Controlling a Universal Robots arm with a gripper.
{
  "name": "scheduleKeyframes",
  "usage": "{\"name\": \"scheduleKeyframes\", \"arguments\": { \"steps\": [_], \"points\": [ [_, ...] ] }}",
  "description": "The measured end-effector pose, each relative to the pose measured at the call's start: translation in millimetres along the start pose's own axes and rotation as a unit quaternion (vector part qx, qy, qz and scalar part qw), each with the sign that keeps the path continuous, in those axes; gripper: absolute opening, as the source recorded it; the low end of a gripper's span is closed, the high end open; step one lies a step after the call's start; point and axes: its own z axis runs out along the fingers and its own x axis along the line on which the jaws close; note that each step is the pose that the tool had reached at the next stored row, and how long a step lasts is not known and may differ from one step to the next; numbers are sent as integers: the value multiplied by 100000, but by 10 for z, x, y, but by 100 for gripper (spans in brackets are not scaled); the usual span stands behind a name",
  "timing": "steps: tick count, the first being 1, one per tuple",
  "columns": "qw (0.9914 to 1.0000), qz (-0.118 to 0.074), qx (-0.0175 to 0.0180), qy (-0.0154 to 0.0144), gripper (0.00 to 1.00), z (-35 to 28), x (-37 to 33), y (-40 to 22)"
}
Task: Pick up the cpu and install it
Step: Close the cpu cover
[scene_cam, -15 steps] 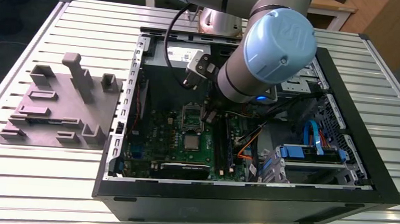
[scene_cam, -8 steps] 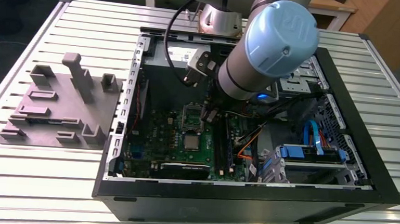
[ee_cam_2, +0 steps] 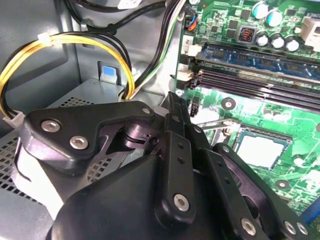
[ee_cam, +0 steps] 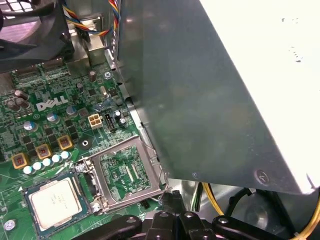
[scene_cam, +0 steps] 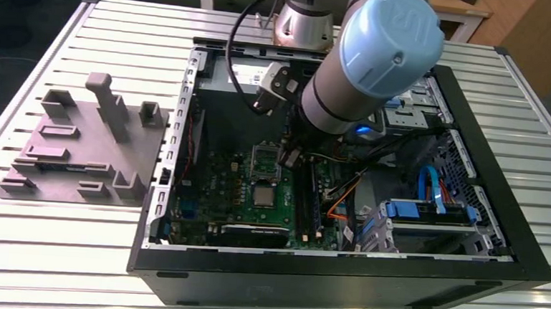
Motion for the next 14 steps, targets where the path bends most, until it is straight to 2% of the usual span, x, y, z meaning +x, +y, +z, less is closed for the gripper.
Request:
{"name": "scheduleKeyframes", "arguments": {
  "steps": [14],
  "points": [
    [100000,2,10,17,11,-30,20,6]
  ]
}}
